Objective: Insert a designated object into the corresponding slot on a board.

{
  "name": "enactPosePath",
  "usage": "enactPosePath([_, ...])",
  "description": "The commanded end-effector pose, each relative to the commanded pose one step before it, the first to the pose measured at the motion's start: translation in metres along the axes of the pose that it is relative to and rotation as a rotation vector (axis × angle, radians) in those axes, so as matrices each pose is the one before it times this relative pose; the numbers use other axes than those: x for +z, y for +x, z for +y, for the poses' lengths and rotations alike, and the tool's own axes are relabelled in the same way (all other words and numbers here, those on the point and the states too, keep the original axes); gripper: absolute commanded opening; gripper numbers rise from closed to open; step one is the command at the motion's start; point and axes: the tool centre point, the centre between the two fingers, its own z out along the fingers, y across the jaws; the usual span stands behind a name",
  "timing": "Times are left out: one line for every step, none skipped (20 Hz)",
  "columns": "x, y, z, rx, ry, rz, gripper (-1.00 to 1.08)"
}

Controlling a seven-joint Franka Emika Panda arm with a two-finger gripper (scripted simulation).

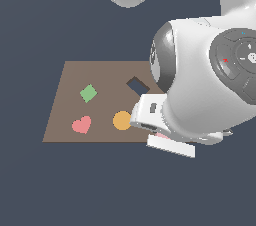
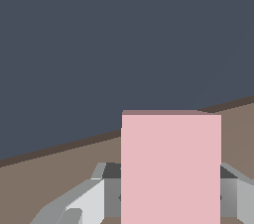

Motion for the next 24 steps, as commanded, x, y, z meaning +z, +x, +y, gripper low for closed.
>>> enactPosePath([-0.00099,0.00199,0.01129,0.11716,0.00062,0.00093,-1.0])
enactPosePath([-0.00018,0.00074,0.00459,0.04625,0.00004,0.00006,-1.0])
enactPosePath([-0.00018,0.00073,0.0046,0.04631,0.00004,0.00006,-1.0])
enactPosePath([-0.00018,0.00073,0.00462,0.04637,0.00004,0.00006,-1.0])
enactPosePath([-0.00018,0.00073,0.00463,0.04643,0.00004,0.00006,-1.0])
enactPosePath([-0.00018,0.00073,0.00464,0.04648,0.00004,0.00006,-1.0])
enactPosePath([-0.00018,0.00073,0.00466,0.04653,0.00004,0.00005,-1.0])
enactPosePath([-0.00018,0.00073,0.00466,0.04657,0.00004,0.00005,-1.0])
enactPosePath([-0.00018,0.00073,0.00468,0.04661,0.00004,0.00005,-1.0])
enactPosePath([-0.00018,0.00073,0.00468,0.04663,0.00004,0.00005,-1.0])
enactPosePath([-0.00018,0.00073,0.00469,0.04664,0.00004,0.00005,-1.0])
enactPosePath([-0.00018,0.00072,0.00469,0.04663,0.00004,0.00005,-1.0])
enactPosePath([-0.00018,0.00072,0.0047,0.04662,0.00004,0.00005,-1.0])
enactPosePath([-0.00017,0.00071,0.0047,0.04657,0.00004,0.00004,-1.0])
enactPosePath([-0.00017,0.00071,0.0047,0.04653,0.00004,0.00004,-1.0])
enactPosePath([-0.00017,0.00071,0.00469,0.04645,0.00004,0.00004,-1.0])
enactPosePath([-0.00017,0.0007,0.00469,0.04636,0.00004,0.00003,-1.0])
enactPosePath([-0.00017,0.0007,0.00468,0.04625,0.00003,0.00003,-1.0])
enactPosePath([-0.00016,0.00069,0.00467,0.04612,0.00003,0.00003,-1.0])
enactPosePath([-0.00016,0.00068,0.00466,0.04596,0.00003,0.00003,-1.0])
enactPosePath([-0.00016,0.00068,0.00465,0.04579,0.00002,0.00002,-1.0])
enactPosePath([-0.00016,0.00067,0.00463,0.0456,0.00002,0.00002,-1.0])
enactPosePath([-0.00015,0.00065,0.00461,0.04538,0.00001,0.00002,-1.0])
enactPosePath([-0.00015,0.00065,0.00459,0.04515,0.00001,0.00001,-1.0])
